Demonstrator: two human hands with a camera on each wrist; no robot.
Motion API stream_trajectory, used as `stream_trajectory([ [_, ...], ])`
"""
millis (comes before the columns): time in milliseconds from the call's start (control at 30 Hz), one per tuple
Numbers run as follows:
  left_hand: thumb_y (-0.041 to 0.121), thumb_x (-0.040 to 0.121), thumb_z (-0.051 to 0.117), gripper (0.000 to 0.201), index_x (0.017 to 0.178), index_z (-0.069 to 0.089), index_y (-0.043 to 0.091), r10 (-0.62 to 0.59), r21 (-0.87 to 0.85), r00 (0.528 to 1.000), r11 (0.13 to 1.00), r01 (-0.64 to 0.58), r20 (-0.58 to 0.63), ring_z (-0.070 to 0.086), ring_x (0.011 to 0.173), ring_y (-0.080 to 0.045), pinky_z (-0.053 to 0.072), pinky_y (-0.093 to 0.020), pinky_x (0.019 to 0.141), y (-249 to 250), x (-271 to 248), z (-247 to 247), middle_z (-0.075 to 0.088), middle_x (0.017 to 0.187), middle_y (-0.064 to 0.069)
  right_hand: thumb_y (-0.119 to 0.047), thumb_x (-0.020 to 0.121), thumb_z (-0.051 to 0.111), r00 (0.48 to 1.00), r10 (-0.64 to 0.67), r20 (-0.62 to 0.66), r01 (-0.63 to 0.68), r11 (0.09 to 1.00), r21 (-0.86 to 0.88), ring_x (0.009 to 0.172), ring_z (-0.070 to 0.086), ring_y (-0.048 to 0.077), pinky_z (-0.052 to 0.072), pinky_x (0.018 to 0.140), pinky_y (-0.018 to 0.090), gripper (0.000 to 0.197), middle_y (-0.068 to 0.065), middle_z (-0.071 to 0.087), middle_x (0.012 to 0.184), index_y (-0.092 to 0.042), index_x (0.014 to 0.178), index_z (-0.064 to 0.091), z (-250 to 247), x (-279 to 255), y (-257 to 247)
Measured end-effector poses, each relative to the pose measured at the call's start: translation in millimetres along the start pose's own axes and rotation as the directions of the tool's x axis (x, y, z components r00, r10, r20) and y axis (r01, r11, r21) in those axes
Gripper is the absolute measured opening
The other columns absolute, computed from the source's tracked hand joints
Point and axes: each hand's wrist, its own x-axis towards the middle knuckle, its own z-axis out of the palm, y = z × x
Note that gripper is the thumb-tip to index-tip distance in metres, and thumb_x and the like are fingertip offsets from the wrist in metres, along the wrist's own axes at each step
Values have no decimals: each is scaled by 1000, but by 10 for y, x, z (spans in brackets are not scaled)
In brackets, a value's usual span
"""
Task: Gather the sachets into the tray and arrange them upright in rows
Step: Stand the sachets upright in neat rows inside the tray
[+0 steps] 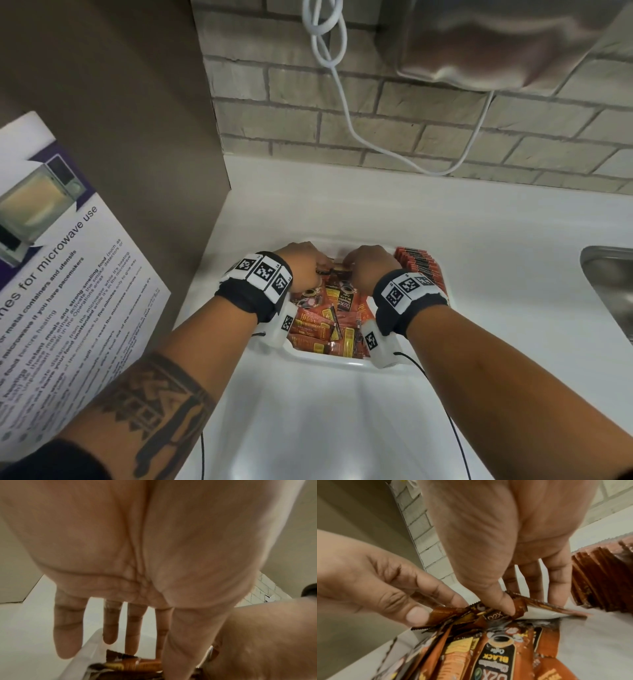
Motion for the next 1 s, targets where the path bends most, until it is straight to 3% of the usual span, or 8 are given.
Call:
stream_trajectory([
  [100, 20, 98, 59, 54, 150, 46, 25, 6, 12, 1000, 1000, -6, -5, 48, 134, -26, 40, -32, 106, 26, -18, -27, 44, 155, -4, -10, 89, 60, 998, 0, -70, 3, 999, 39, 95, 67, 25, 54, 83, 31, 29, 4, 74, 107, -18, 112, 76, -45, -27, 38],
  [233, 21, 99, 59, 48, 147, 51, 20, -16, 22, 1000, 1000, 16, 11, 52, 130, -24, 40, -28, 102, 51, -8, -38, 51, 149, -3, -6, 91, 54, 991, 7, -133, 0, 999, 54, 92, 67, 26, 44, 71, 26, 28, 6, 74, 104, -15, 106, 76, -119, -66, 94],
  [467, 24, 98, 60, 44, 141, 56, 20, -38, 33, 999, 999, 37, 37, 56, 119, -23, 43, -26, 91, 101, -4, -58, 57, 139, -3, -14, 98, 50, 976, 90, -199, -51, 980, 193, 100, 66, 26, 46, 76, 25, 27, 8, 72, 109, -11, 113, 73, -265, -150, 181],
  [633, 27, 98, 59, 37, 134, 61, 17, -36, 86, 998, 996, 32, 52, 57, 116, -25, 46, -29, 94, 139, -20, -76, 59, 133, -5, -17, 98, 49, 962, 174, -210, -110, 953, 284, 98, 67, 26, 50, 82, 29, 27, 8, 72, 106, -10, 108, 73, -416, -225, 250],
  [733, 30, 99, 57, 34, 129, 63, 15, -32, 89, 999, 996, 29, 33, 58, 116, -26, 47, -31, 96, 152, -19, -117, 62, 129, -5, -17, 97, 53, 957, 223, -185, -127, 898, 422, 95, 69, 27, 55, 90, 40, 24, 10, 75, 100, -6, 99, 74, -492, -237, 321],
  [800, 35, 99, 57, 42, 136, 57, 16, -41, 42, 999, 998, 42, -19, 56, 121, -25, 45, -30, 97, 139, -21, -168, 58, 138, -4, -16, 94, 60, 966, 222, -130, -125, 846, 518, 95, 71, 28, 57, 90, 41, 19, 12, 76, 98, -4, 97, 74, -540, -261, 368],
  [900, 51, 87, 72, 80, 151, 35, 20, -16, -188, 992, 982, -7, -123, 51, 127, -21, 44, -35, 104, 152, -73, -284, 46, 148, 1, -5, 90, 67, 987, 145, -70, -45, 667, 744, 94, 73, 33, 60, 87, 41, 10, 16, 76, 94, -1, 97, 72, -626, -384, 401],
  [1000, 49, 81, 78, 91, 154, 27, 31, 85, -371, 979, 917, -150, -184, 47, 133, -18, 42, -38, 110, 259, -116, -395, 41, 152, 5, -14, 92, 71, 999, 29, 15, -31, 670, 742, 94, 74, 28, 59, 90, 37, 15, 13, 77, 95, 0, 97, 71, -757, -519, 378],
])
